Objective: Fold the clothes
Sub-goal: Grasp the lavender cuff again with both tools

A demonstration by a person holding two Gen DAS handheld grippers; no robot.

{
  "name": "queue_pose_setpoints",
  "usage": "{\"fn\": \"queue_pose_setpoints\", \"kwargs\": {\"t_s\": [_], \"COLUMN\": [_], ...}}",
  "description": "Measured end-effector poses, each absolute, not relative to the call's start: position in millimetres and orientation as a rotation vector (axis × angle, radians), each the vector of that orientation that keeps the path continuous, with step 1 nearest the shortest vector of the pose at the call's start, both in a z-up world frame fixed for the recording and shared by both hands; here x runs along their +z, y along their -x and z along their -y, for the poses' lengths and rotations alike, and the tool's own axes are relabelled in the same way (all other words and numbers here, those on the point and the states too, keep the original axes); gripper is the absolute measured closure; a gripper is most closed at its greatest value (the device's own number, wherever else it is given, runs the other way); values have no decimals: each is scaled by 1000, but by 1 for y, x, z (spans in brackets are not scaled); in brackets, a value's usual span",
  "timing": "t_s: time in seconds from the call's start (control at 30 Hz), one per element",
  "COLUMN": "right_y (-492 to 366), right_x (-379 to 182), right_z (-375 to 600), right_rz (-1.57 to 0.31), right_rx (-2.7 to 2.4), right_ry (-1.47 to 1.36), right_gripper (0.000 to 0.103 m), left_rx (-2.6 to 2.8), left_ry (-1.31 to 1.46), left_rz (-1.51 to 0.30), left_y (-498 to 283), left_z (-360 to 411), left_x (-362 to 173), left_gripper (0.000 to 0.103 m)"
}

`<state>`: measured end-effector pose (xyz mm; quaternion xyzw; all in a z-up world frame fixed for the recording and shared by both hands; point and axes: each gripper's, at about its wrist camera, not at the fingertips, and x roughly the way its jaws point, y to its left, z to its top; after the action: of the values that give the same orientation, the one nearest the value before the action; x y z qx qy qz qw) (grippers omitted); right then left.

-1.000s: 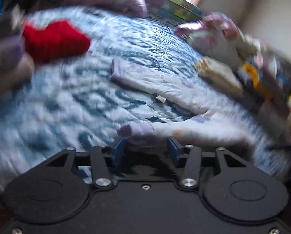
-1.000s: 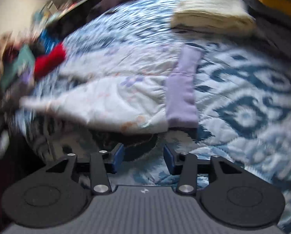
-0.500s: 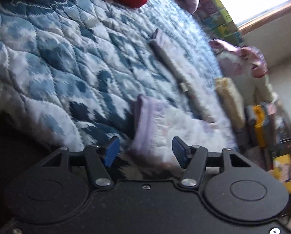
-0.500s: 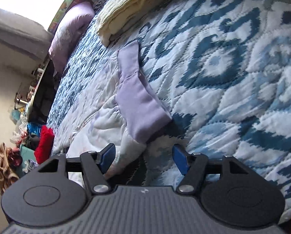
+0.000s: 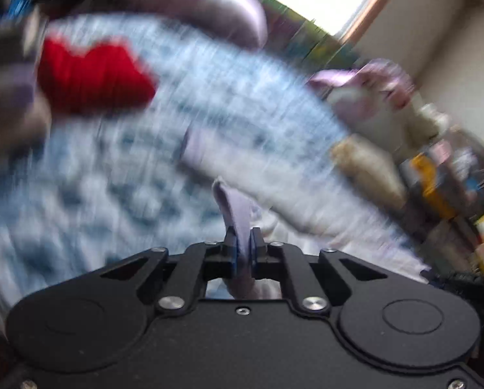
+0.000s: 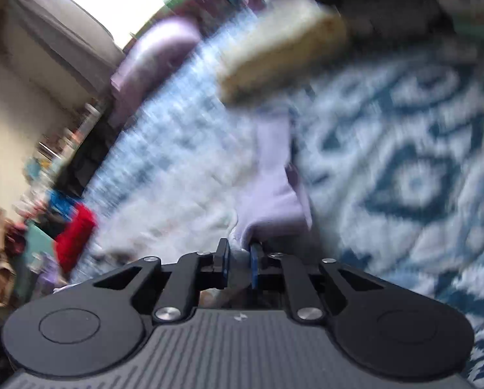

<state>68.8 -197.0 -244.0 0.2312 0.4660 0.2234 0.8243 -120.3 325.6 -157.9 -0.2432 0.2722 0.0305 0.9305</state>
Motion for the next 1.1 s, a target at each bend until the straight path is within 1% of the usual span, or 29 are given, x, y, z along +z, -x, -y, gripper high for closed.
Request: {"fn": "queue_pose_setpoints", "kwargs": {"t_s": [0.07, 0.1, 0.13, 0.23, 0.27, 0.3, 0.33, 0.37, 0.4, 0.43, 0.47, 0.5, 0.53, 0.57, 0.6, 0.63, 0.67, 0.7, 0.77, 0.8, 0.83, 0.87, 0.9, 0.97, 1.03, 1.07, 1.1], "right_y": [-65, -63, -61, -56, -56, -55, -55, -55, -54, -53, -53, -56, -59, -61, -63, -64, -63, -62, -58, -54, -51, -50, -49, -48, -44, -43, -42], "right_x": [-244, -245, -245, -254, -260, -263, -258, -253, -250, -246, -244, -247, -250, -254, -258, -261, -260, -259, -257, -252, -251, -254, -258, -263, -255, -251, -247], "right_z": [193, 191, 190, 187, 188, 189, 190, 192, 193, 194, 197, 201, 206, 209, 210, 211, 209, 208, 206, 207, 207, 208, 210, 215, 223, 226, 229], "right_rz": [-992, -993, -993, -1016, -1034, -1046, -1048, -1047, -1040, -1032, -1028, -1029, -1030, -1025, -1011, -999, -990, -981, -962, -949, -951, -971, -992, -1023, -1004, -993, -975], "right_rx": [470, 468, 466, 448, 438, 429, 421, 414, 408, 402, 393, 378, 362, 347, 340, 335, 337, 339, 342, 340, 332, 322, 313, 293, 259, 245, 235], "right_ry": [-458, -441, -424, -423, -444, -459, -456, -449, -430, -412, -406, -430, -462, -513, -558, -591, -593, -596, -595, -572, -533, -504, -498, -483, -446, -429, -414], "right_gripper": [89, 89, 89, 88, 88, 85, 81, 74, 65, 61, 53, 49, 49, 49, 48, 49, 71, 97, 98, 98, 98, 98, 98, 101, 99, 94, 94], "left_rx": [57, 53, 63, 152, 166, 176, 176, 172, 169, 166, 163, 160, 163, 169, 175, 181, 187, 192, 192, 203, 219, 239, 241, 263, 329, 361, 375], "left_ry": [425, 414, 409, 449, 481, 508, 541, 577, 612, 639, 663, 687, 683, 669, 655, 641, 617, 596, 604, 587, 561, 529, 528, 569, 504, 462, 439], "left_rz": [-515, -519, -549, -758, -771, -759, -749, -740, -732, -726, -721, -716, -717, -720, -722, -725, -719, -707, -677, -693, -716, -759, -765, -736, -720, -710, -697], "left_y": [124, 124, 121, 104, 107, 113, 116, 119, 122, 122, 121, 120, 119, 117, 115, 113, 112, 113, 118, 117, 115, 111, 110, 117, 121, 122, 124], "left_z": [-323, -324, -326, -339, -342, -344, -348, -352, -356, -358, -359, -360, -357, -353, -349, -345, -341, -339, -342, -342, -342, -342, -344, -349, -347, -345, -344], "left_x": [-153, -159, -173, -234, -244, -250, -252, -253, -255, -255, -255, -255, -255, -255, -254, -254, -250, -244, -236, -238, -242, -248, -253, -250, -242, -237, -232], "left_gripper": [98, 98, 98, 97, 91, 89, 82, 76, 74, 70, 64, 64, 67, 80, 89, 95, 96, 96, 96, 95, 89, 80, 80, 74, 74, 74, 74]}}
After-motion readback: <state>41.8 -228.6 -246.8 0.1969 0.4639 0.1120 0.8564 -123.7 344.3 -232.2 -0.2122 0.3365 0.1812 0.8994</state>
